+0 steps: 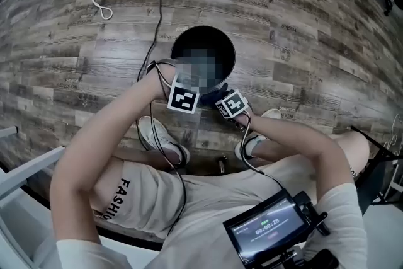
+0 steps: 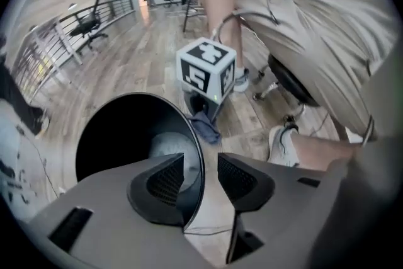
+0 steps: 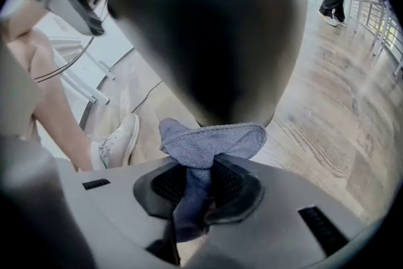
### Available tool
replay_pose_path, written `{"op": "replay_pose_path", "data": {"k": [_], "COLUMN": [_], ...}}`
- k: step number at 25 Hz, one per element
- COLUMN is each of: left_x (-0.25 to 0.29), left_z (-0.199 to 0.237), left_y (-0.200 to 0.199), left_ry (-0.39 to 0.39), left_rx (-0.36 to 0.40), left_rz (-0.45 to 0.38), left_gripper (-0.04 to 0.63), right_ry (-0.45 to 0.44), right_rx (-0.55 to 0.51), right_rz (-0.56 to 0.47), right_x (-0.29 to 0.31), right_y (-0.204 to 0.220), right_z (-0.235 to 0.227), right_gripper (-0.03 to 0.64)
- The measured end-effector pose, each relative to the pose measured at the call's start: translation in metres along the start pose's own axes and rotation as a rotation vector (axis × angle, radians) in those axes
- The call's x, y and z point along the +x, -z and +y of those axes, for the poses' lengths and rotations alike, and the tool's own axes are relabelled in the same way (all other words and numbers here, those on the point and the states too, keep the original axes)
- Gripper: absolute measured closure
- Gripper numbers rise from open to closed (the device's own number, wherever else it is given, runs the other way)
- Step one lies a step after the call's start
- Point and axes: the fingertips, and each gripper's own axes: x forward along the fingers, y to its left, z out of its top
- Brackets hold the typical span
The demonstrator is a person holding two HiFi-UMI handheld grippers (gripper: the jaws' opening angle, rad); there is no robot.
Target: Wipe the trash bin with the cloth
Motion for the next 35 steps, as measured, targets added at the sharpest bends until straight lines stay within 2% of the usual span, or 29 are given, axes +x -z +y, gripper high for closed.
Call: {"op": "replay_pose_path", "data": {"k": [3,6,7,9,12,15,19,25,28,35], "left_x": [0.011,0.023,0.024,0.024,0.024,0.026,0.03,0.033,0.032,0.033], "left_z": [-0.007,-0.003,0.0,0.005,0.005,-0.002,-0.006,-0.002,-0.002,-0.002], "left_y": [0.037,0.059,0.059,0.057,0.054,0.044,0.03,0.023,0.022,0.022], "left_ry": [-0.03,-0.092,-0.114,-0.131,-0.095,-0.069,-0.088,-0.077,-0.072,-0.06], "left_rx": [0.173,0.226,0.22,0.185,0.155,0.147,0.174,0.145,0.144,0.148], "left_rz": [0.104,0.171,0.17,0.165,0.179,0.177,0.152,0.126,0.123,0.12], "left_gripper": [0.434,0.436,0.45,0.52,0.531,0.544,0.565,0.569,0.569,0.569], "right_ry": [-0.041,-0.06,-0.061,-0.068,-0.076,-0.052,-0.022,0.016,0.043,0.116], "right_rx": [-0.037,-0.033,-0.025,-0.004,-0.003,-0.06,-0.082,-0.096,-0.131,-0.142], "right_rz": [-0.021,-0.063,-0.077,-0.099,-0.123,-0.145,-0.124,-0.075,-0.043,0.035], "right_x": [-0.03,-0.062,-0.072,-0.089,-0.106,-0.109,-0.099,-0.055,-0.021,0.061], "right_y": [-0.007,-0.019,-0.025,-0.037,-0.053,-0.067,-0.069,-0.052,-0.04,-0.009], "right_z": [0.024,0.038,0.041,0.046,0.053,0.05,0.031,0.001,-0.012,-0.04], "right_gripper": [0.54,0.54,0.54,0.54,0.54,0.54,0.54,0.54,0.54,0.54]}}
